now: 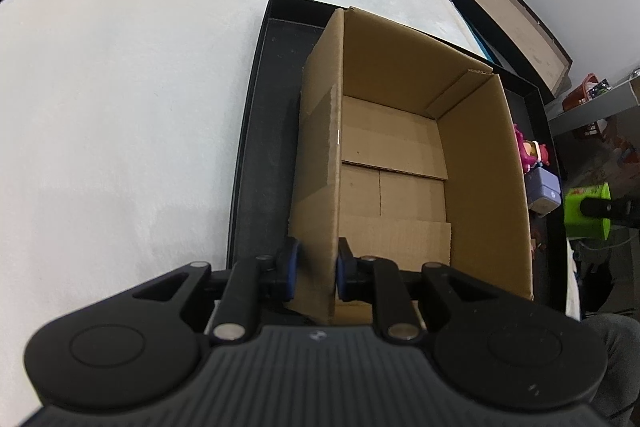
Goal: Organize rigid objects
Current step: 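Close the right gripper on the green hexagonal block and lift it, then carry the green block into the cardboard box and open the right gripper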
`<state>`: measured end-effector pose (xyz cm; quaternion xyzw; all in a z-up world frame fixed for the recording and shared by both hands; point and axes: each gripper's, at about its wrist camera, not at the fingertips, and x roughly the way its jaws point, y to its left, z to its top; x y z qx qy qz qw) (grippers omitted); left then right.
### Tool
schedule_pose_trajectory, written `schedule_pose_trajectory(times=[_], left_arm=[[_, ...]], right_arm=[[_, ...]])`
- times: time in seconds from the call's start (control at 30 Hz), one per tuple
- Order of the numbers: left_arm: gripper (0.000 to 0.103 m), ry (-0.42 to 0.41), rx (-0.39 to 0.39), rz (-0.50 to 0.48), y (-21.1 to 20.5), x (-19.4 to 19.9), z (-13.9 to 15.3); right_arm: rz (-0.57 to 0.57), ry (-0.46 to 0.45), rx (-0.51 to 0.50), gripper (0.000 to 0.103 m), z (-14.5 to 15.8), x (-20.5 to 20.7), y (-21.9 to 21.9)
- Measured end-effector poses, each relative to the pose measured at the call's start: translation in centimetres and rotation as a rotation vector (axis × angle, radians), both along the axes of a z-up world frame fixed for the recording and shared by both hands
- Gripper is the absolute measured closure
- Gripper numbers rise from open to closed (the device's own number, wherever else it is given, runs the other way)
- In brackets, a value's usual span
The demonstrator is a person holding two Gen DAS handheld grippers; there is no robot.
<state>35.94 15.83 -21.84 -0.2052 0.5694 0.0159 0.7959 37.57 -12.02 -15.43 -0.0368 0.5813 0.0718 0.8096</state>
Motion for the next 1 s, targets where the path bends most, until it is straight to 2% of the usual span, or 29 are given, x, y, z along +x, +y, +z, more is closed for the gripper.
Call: schedule_pose_trajectory(times=[0.27, 0.5, 0.83, 1.0], left_arm=[[0.085, -0.007, -0.042, -0.002, 0.6, -0.2, -0.3], [0.084, -0.023, -0.058, -0.009, 0.8, -0.5, -0.3], [0.084, -0.024, -0.082, -0.008, 1.3, -0.5, -0.7], [0.084, -0.026, -0.082, -0.013, 1.3, -0.6, -0.7]], right_arm=[[0.07, -0.048, 0.029, 0.051, 2.7, -0.2, 4.5], [0.1, -0.063, 0.038, 0.051, 3.4, -0.1, 8.0], [0.16, -0.045, 0.095, 0.051, 2.4, -0.5, 13.0], [0.203, -0.027, 0.084, 0.051, 1.4, 0.0, 15.0]])
